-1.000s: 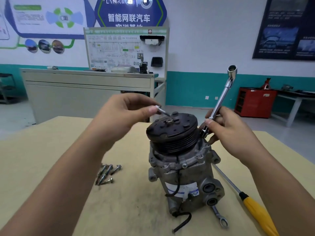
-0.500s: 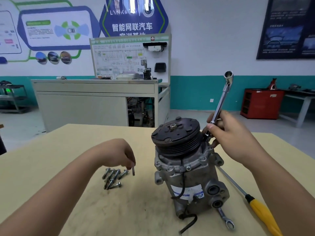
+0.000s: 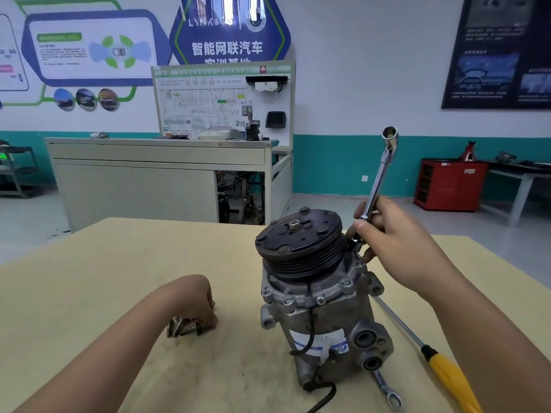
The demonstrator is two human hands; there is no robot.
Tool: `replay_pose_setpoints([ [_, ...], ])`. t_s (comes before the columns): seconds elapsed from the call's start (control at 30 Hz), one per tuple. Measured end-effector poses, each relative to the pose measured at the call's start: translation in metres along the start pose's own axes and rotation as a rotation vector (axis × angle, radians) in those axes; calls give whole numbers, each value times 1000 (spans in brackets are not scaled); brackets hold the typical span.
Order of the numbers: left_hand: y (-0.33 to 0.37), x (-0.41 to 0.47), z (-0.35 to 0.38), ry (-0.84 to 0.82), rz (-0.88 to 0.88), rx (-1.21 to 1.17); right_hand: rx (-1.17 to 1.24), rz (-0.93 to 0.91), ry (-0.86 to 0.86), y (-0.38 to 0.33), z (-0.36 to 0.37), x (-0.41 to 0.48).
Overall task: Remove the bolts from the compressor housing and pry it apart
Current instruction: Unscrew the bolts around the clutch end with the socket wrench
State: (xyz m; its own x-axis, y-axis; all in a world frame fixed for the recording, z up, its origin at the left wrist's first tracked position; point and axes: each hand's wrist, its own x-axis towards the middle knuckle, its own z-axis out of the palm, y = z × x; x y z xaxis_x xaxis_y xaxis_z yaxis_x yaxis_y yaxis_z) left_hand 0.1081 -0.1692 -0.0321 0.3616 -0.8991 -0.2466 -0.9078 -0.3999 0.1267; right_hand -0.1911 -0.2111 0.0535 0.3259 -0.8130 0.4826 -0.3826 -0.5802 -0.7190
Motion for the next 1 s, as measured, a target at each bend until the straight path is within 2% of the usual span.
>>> replay_pose_setpoints([
  [0.37,-7,4,-1,22,-16,-76,14,7,2,1,1,2],
  [0.57,10,-7,-7,169,53,-133,58,8,2,4,1,4],
  [0.67,30,-22,-11,359,161,-373,113,-1,23,8,0,6],
  [0.77,57,-52,-11,627,297,-844,156,-29,129,13,4,8],
  [0.8,66,-65,-12,667,354,-988,163,-33,165,14,5,8],
  [0.87,79,-85,-13,636,428,-1101,183,-25,225,16,6,8],
  [1.0,89,-100,-5,506,410,-954,196,46,262,19,2,11],
])
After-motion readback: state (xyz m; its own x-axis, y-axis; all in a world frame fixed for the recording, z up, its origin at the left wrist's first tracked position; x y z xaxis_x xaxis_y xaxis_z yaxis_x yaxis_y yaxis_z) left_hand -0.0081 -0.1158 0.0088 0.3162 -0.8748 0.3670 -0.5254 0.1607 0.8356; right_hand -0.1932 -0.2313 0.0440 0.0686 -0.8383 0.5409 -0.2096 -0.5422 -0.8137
